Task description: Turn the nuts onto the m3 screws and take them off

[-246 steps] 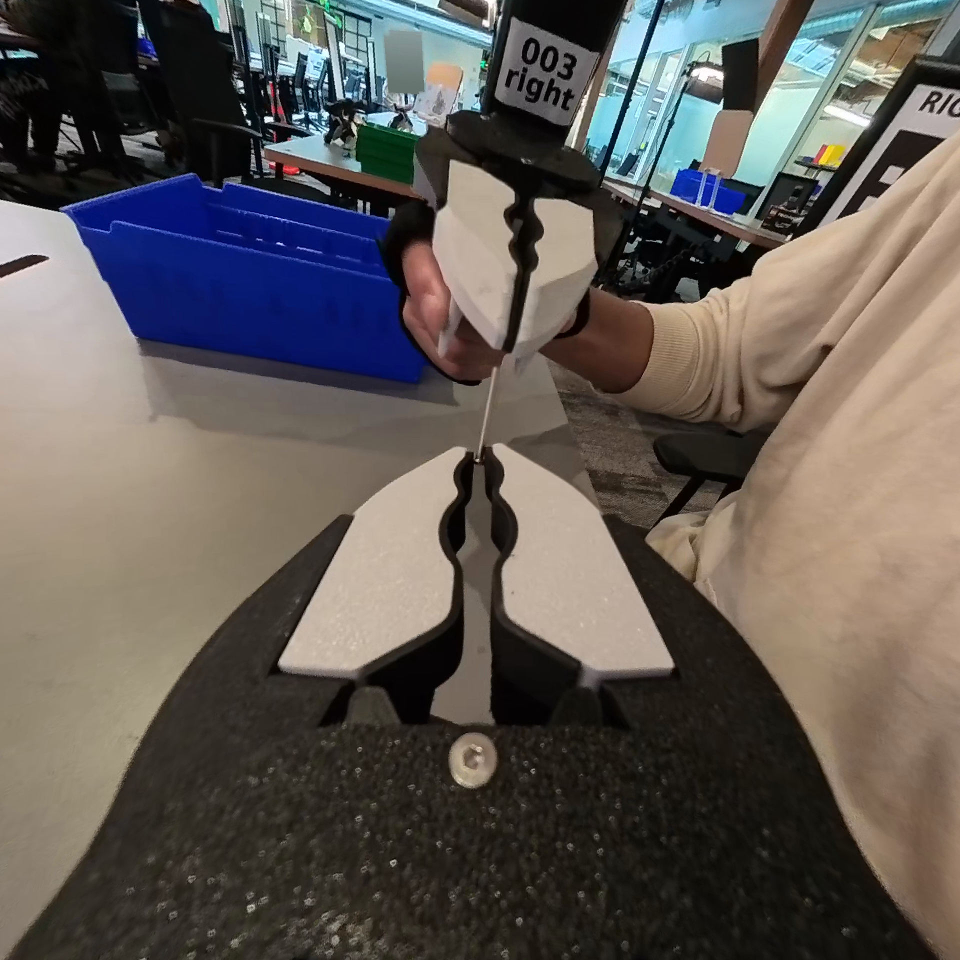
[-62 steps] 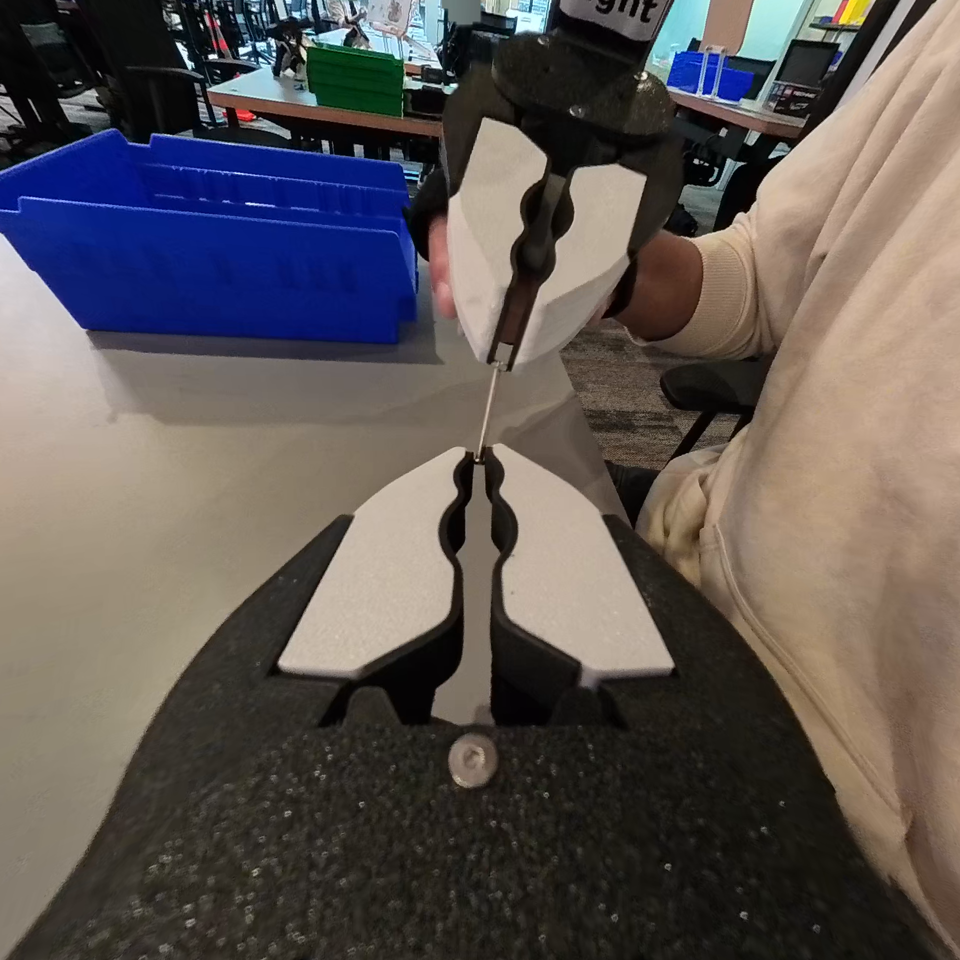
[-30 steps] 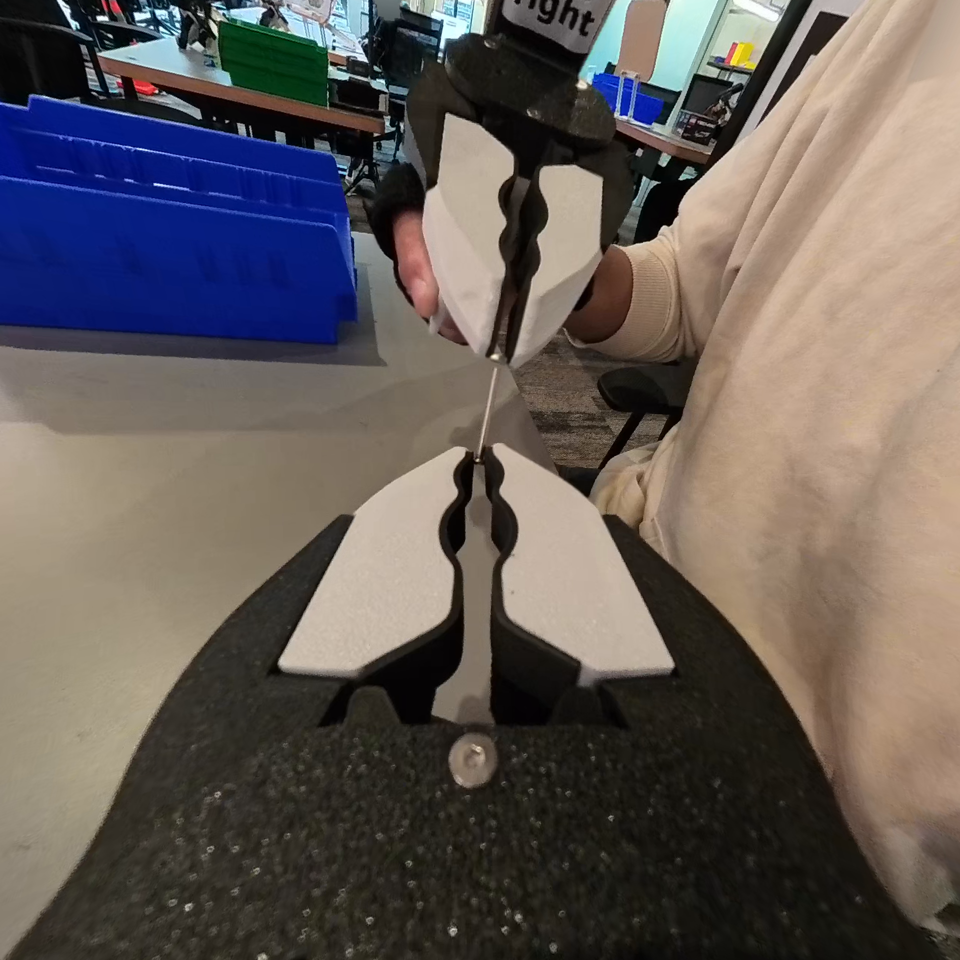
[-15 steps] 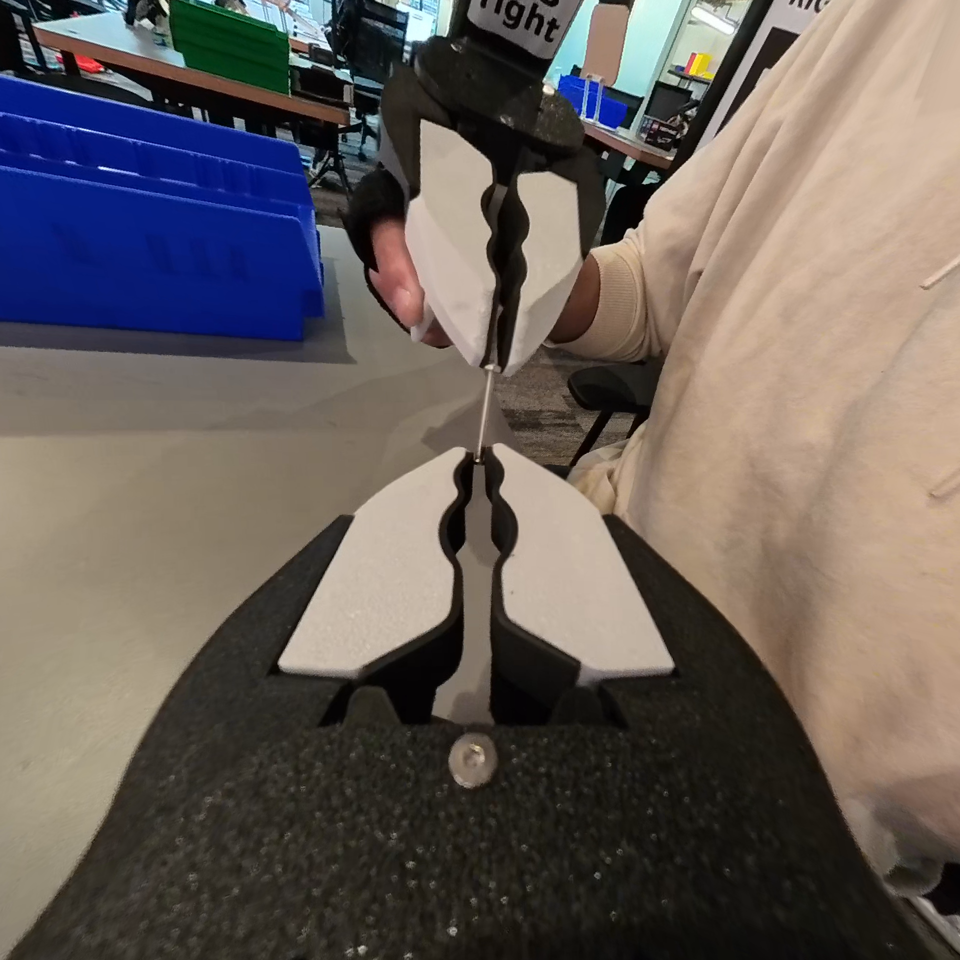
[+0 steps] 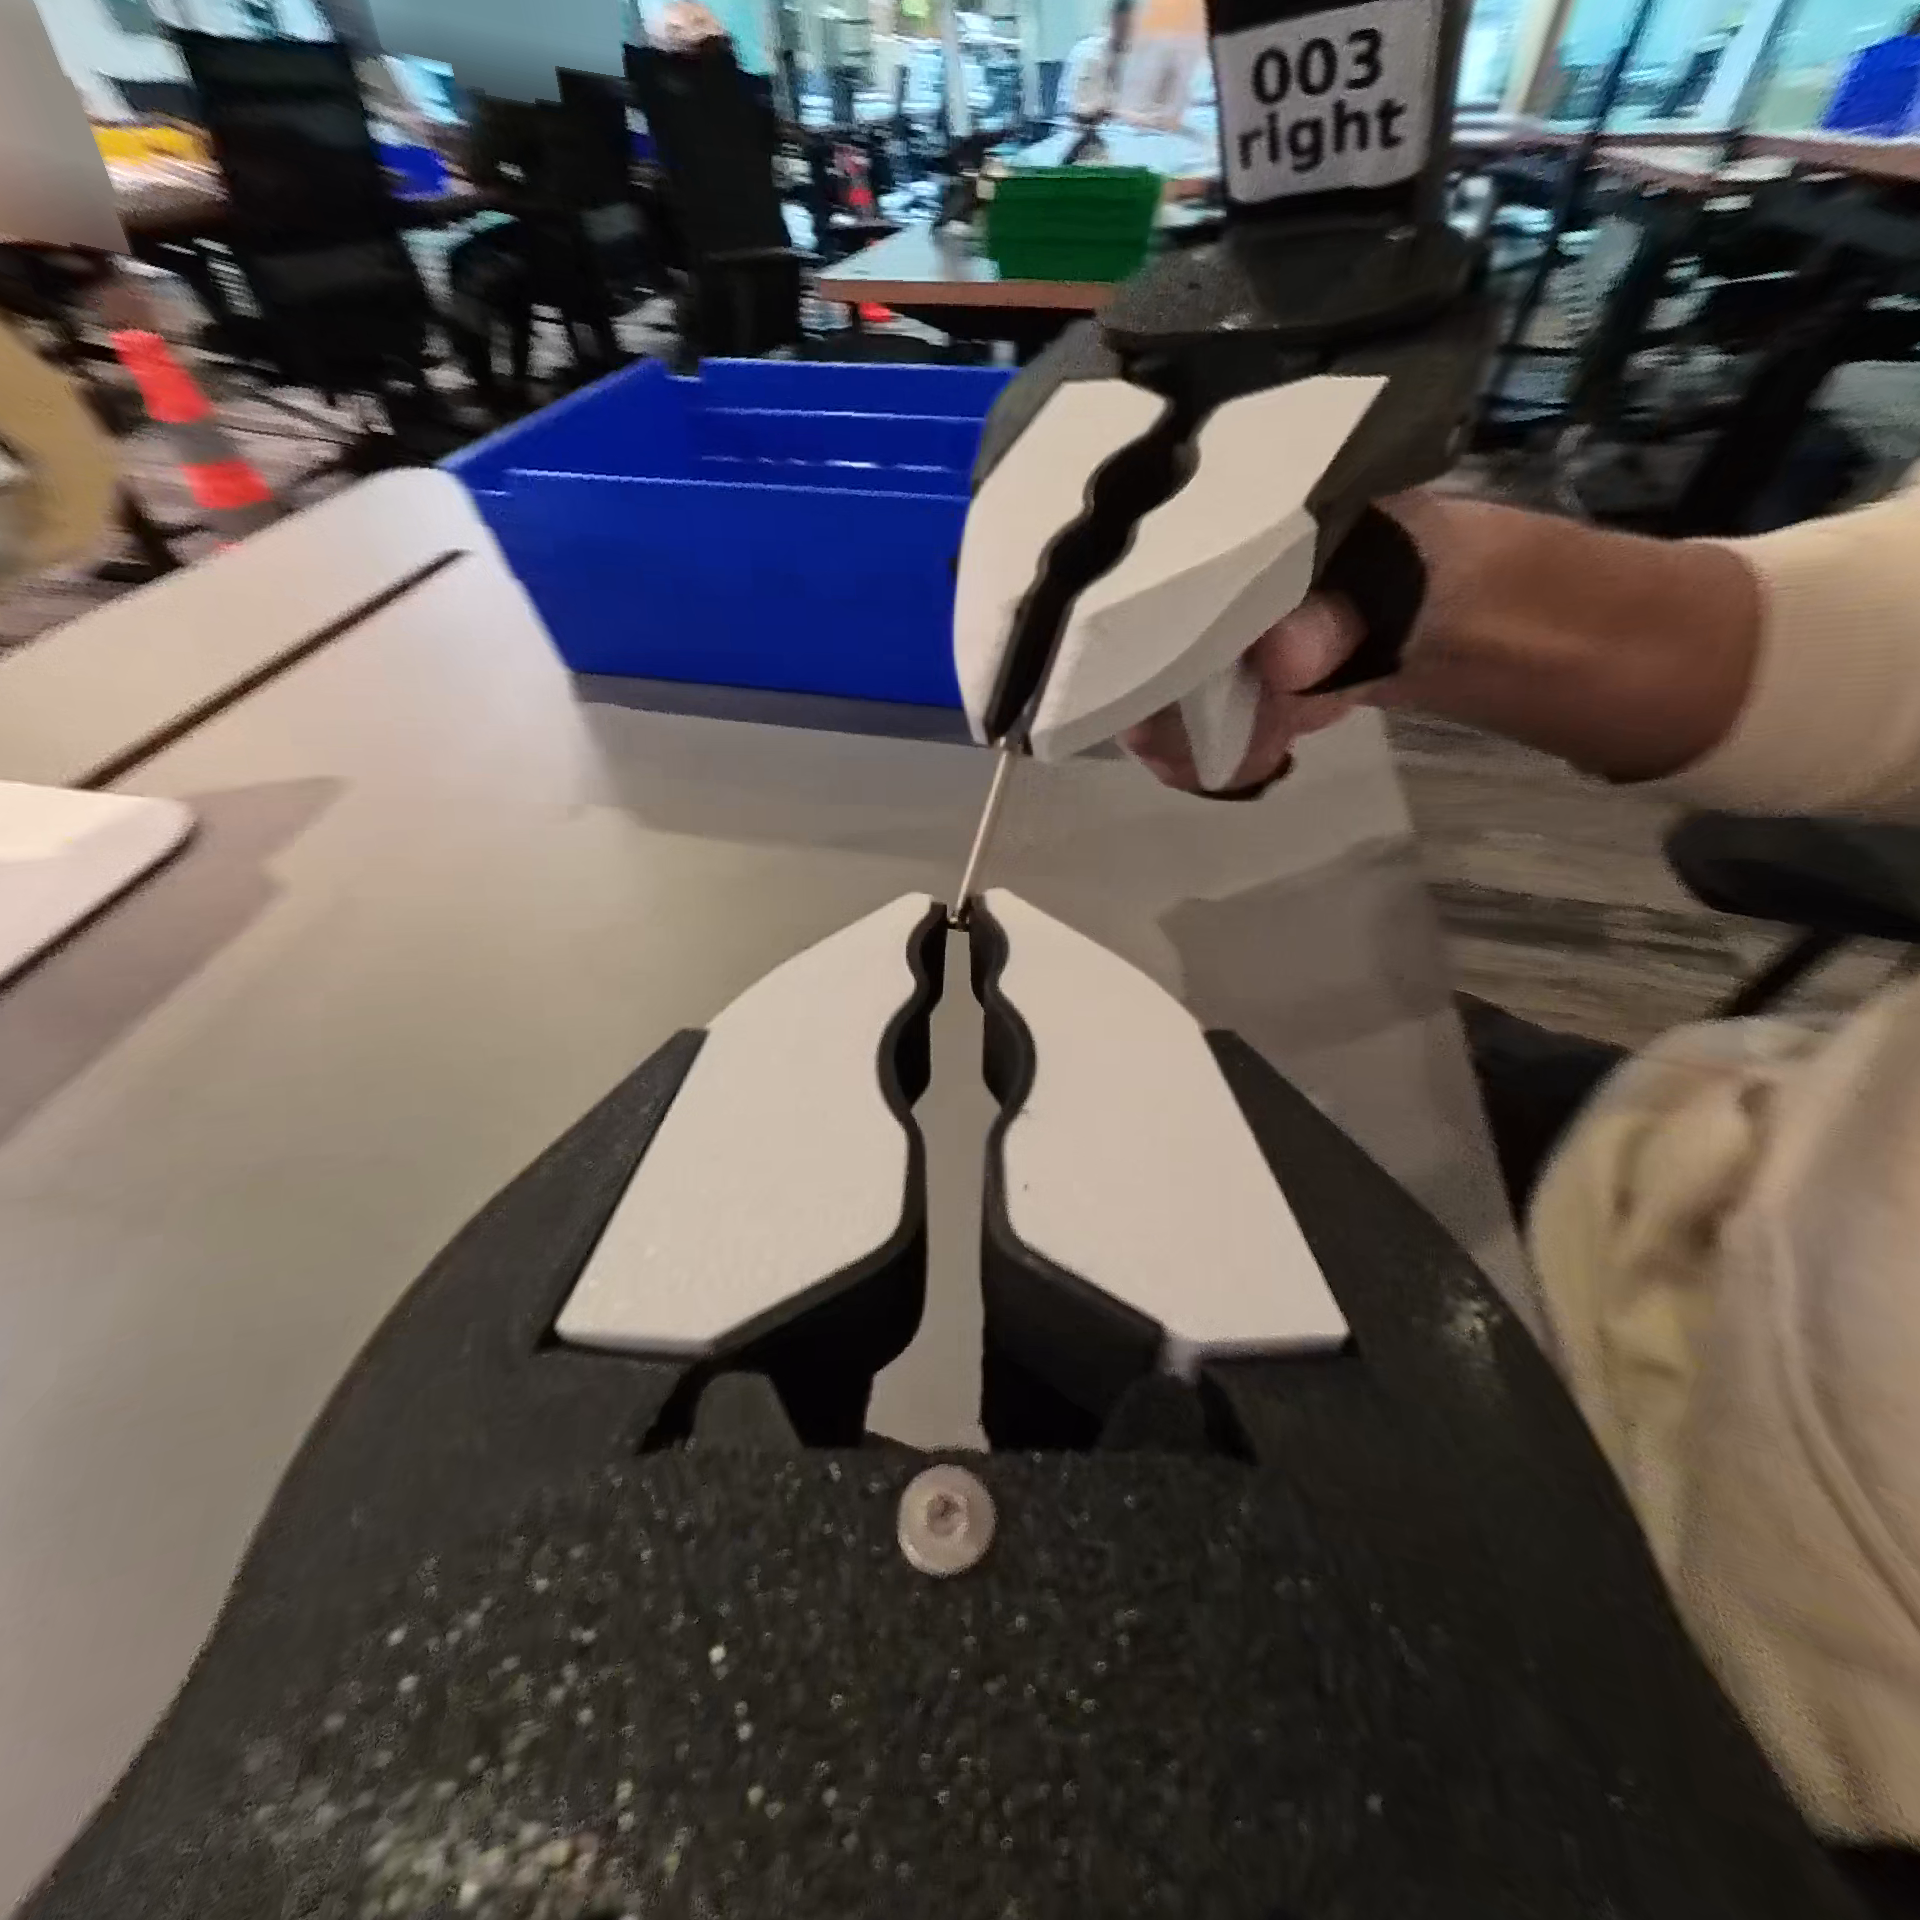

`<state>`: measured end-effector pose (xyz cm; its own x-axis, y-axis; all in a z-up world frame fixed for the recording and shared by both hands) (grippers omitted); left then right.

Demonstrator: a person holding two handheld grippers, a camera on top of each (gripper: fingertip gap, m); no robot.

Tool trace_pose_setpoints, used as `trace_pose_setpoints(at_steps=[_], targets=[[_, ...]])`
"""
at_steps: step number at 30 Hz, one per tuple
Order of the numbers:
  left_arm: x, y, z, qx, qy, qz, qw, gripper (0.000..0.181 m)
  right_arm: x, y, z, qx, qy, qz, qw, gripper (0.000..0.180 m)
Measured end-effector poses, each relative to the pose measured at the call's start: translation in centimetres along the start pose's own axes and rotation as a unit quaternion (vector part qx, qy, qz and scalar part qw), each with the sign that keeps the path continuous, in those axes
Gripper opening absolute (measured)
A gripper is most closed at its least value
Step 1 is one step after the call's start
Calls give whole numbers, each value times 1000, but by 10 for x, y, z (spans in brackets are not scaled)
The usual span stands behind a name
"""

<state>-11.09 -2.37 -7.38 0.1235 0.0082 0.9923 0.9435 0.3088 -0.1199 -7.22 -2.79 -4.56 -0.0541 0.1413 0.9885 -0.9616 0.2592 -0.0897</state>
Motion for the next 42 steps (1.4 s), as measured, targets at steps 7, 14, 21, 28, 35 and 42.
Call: trace_pose_setpoints(at_steps=[7, 14, 21, 28, 35, 42], targets=[[0, -5, 2, 173, 67, -1, 983, 4, 1, 7, -2, -31, 46, -37, 998, 4], [-4, -7, -1, 208, 69, 8, 976, 4, 0, 11, 3, -24, 71, -55, 996, 5], [-6, -9, -2, 185, 10, -16, 983, 4, 1, 12, 4, -24, 68, -52, 996, 3], [-2, -16, 0, 158, -59, -55, 984, 4, 7, 12, 5, -15, 70, -73, 995, 17], [8, -16, -17, 21, -183, -118, 976, 3, 10, 24, 25, 84, 61, -92, 990, 34], [10, -23, -18, -21, -243, -141, 959, 3, 14, 23, 31, 101, 40, -103, 989, 31]])
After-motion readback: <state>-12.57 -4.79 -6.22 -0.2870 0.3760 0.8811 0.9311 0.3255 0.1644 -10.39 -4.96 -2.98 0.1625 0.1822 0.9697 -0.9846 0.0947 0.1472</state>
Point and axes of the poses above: each gripper's, where its closed fingertips meet, y out along the fingers, x out of its top, z = x × y across the jaws, the point moved 2 cm from there along -y, back along the fingers, and after that the axes turned 7 degrees about -z, right-handed, at the moved point
